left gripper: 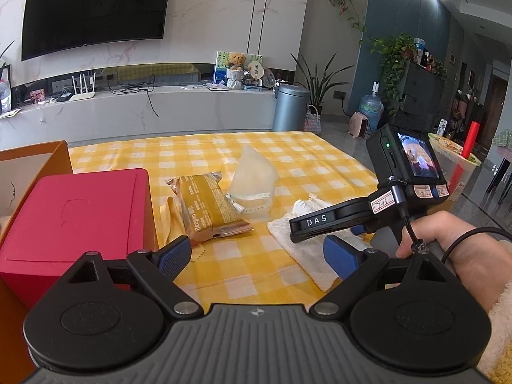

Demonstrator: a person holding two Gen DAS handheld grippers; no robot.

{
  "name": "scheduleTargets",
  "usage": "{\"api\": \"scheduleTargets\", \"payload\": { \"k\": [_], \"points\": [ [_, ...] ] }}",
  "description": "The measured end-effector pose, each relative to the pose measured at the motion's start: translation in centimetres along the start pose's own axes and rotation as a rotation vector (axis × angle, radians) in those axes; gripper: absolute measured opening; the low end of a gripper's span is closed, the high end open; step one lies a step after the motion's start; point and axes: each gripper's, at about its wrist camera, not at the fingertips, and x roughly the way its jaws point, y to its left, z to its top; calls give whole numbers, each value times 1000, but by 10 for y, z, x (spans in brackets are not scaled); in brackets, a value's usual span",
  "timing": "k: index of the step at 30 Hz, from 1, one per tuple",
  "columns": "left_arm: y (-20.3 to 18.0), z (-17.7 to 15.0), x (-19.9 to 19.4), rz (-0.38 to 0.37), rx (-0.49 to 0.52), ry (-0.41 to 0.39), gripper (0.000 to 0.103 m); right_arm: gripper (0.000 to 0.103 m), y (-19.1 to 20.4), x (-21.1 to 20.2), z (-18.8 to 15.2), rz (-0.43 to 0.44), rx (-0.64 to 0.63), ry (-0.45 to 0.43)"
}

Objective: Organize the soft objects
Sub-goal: 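Grasp the white crumpled tissue with the right tool, then grasp the gold snack packet with the left tool while the right tool holds the tissue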

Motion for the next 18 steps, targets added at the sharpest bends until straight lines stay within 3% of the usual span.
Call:
{"api": "scheduleTargets", "payload": {
  "k": [7, 9, 11, 14, 18],
  "points": [
    [-4, 4, -7, 8, 18, -12, 103, 65, 13, -8, -4, 3, -66, -22],
    [-7, 5, -8, 16, 28, -14, 103, 50, 14, -11, -4, 5, -61, -17],
    [-8, 7, -12, 24, 31, -19, 103, 26, 12, -14, -3, 6, -32, -9],
    [-10, 11, -20, 34, 34, -28, 103, 20, 7, -24, -6, 9, 46, -5],
    [-15, 21, -29, 55, 52, -53, 103, 20, 7, -52, -10, -33, 80, -90]
  ]
}}
